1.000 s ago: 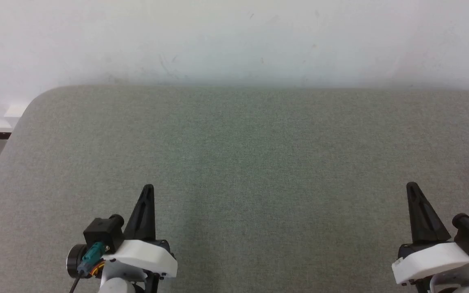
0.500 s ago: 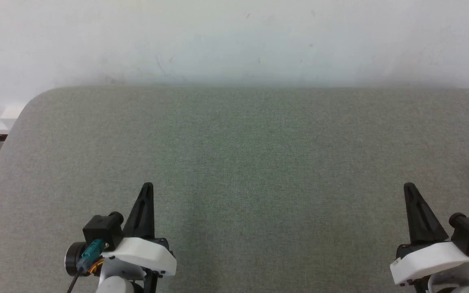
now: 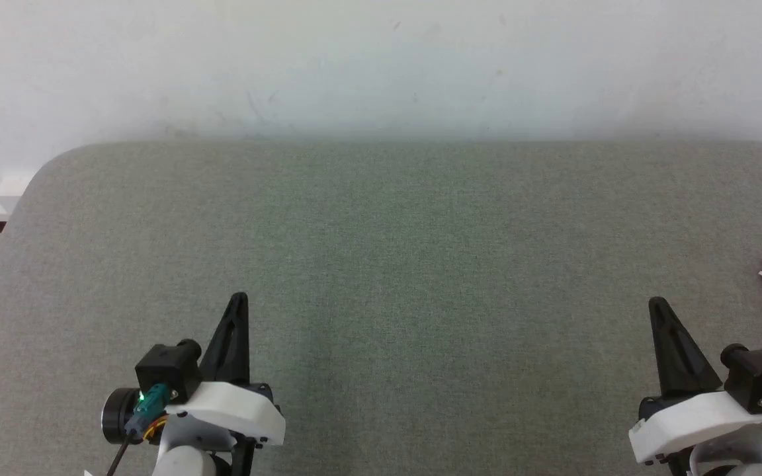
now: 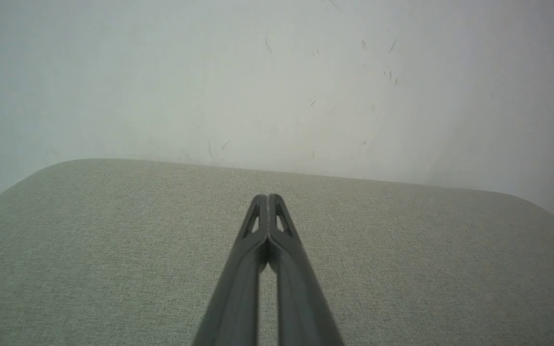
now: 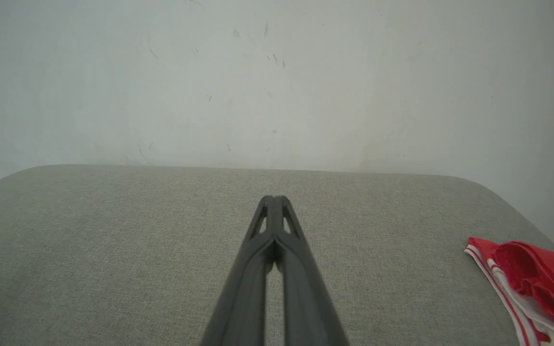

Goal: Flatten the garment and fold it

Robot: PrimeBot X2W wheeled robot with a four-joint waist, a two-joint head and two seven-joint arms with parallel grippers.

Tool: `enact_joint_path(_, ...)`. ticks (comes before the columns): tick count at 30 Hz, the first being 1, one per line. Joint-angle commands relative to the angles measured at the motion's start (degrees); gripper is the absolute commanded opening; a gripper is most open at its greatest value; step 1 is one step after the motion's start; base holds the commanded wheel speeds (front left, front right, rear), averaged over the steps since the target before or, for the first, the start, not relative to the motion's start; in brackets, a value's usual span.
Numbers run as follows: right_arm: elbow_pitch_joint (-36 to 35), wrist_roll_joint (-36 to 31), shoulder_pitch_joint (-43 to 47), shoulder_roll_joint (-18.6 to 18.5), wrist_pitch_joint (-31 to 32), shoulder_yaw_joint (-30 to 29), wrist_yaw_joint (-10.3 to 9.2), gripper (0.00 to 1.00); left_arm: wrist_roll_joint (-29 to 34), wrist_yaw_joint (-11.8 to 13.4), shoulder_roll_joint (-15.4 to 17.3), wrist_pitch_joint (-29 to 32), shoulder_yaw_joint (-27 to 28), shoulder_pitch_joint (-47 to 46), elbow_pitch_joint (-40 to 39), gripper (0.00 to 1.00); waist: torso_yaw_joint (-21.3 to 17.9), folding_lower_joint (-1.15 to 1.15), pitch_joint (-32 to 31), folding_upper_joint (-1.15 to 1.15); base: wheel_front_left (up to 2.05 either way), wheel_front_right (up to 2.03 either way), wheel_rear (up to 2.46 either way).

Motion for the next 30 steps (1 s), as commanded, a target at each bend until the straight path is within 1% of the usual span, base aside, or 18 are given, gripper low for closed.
enact_joint_path(1,-0.2,-0.4,-0.5,0.1,0.3,0.2,-0.03,0.0,0.5,0.2,0.0,0.4,0.3,1.0,-0.7,0.0,-0.1,0.0,0.0,0.0,0.0,0.0,0.0)
enact_joint_path(30,-0.6,-2.1,-1.3,0.1,2.2,1.5,-0.06,0.0,3.6,0.4,-0.1,3.7,1.4,2.1,-3.9,0.0,-1.3,0.0,0.1,0.0,0.0,0.0,0.0)
